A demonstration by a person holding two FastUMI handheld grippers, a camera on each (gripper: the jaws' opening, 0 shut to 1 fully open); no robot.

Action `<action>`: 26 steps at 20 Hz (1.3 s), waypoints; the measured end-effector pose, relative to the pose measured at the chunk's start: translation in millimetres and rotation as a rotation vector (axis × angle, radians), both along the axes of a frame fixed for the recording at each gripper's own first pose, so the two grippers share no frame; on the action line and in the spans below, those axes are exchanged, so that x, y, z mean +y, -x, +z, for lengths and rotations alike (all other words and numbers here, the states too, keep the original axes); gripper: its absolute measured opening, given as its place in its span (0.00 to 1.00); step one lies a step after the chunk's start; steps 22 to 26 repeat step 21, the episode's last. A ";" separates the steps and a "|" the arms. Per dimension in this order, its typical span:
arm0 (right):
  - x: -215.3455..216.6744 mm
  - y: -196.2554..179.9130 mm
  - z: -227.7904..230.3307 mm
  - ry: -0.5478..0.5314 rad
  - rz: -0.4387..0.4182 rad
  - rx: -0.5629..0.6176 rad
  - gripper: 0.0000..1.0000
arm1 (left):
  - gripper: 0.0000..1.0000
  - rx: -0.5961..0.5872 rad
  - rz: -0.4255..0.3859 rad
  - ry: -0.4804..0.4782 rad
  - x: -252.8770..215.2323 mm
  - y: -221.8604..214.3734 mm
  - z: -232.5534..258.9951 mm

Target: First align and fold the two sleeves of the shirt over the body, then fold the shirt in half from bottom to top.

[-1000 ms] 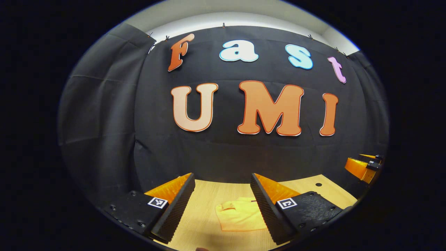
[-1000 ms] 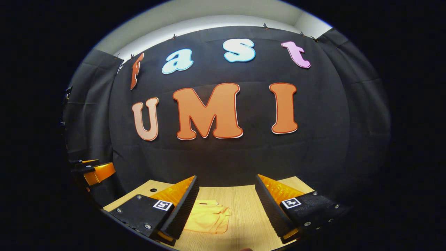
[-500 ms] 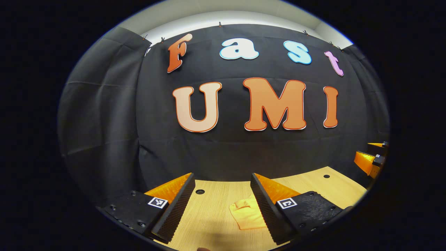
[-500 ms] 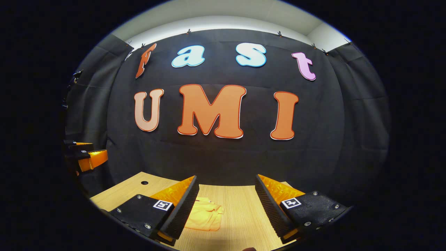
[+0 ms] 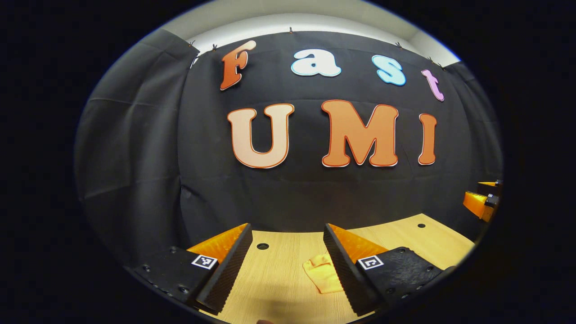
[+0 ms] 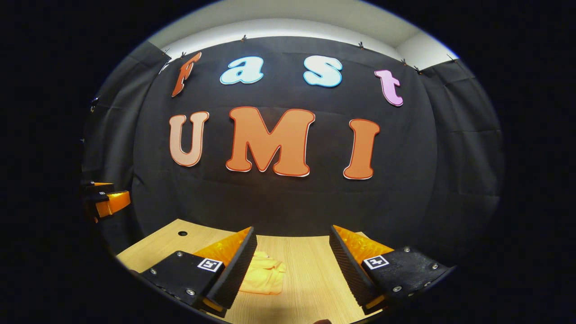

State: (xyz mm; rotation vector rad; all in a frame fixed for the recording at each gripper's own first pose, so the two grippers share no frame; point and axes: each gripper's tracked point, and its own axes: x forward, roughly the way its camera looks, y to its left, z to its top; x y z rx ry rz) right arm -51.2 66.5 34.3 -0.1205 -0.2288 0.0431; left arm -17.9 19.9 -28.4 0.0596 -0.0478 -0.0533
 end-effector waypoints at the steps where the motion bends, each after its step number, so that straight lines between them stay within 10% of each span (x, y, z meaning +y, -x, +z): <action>1: 0.6 1.1 0.0 0.002 -0.004 0.003 0.98 | 0.98 0.006 0.000 0.004 2.8 1.9 -0.5; 26: -15.7 -19.8 -28.2 -0.037 -0.025 0.093 0.99 | 0.98 0.008 0.013 0.018 0.4 -17.3 5.2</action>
